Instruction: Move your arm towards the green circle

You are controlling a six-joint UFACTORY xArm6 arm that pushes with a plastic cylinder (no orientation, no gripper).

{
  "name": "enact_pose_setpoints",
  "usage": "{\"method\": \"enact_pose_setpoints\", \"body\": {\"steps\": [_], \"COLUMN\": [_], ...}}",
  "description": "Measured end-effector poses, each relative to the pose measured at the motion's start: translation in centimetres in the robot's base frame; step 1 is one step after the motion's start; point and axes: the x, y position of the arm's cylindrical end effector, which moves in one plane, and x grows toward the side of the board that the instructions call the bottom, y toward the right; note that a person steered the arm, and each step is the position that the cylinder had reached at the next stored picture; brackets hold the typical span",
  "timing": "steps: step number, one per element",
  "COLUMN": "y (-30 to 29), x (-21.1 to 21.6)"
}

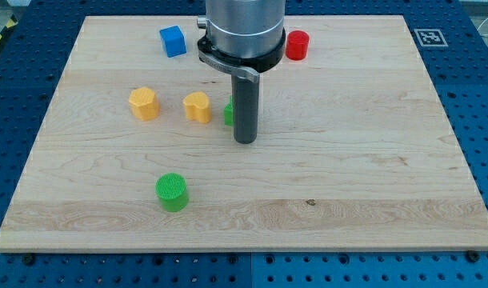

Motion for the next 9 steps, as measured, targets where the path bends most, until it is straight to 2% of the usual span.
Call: {"method": "enact_pose_setpoints", "body": {"steps": [4,5,6,7,9], "y": [1.6,4.1,8.7,4.6,-11.3], "x": [-2.4,-2.3,1.5,2.8,2.7]}}
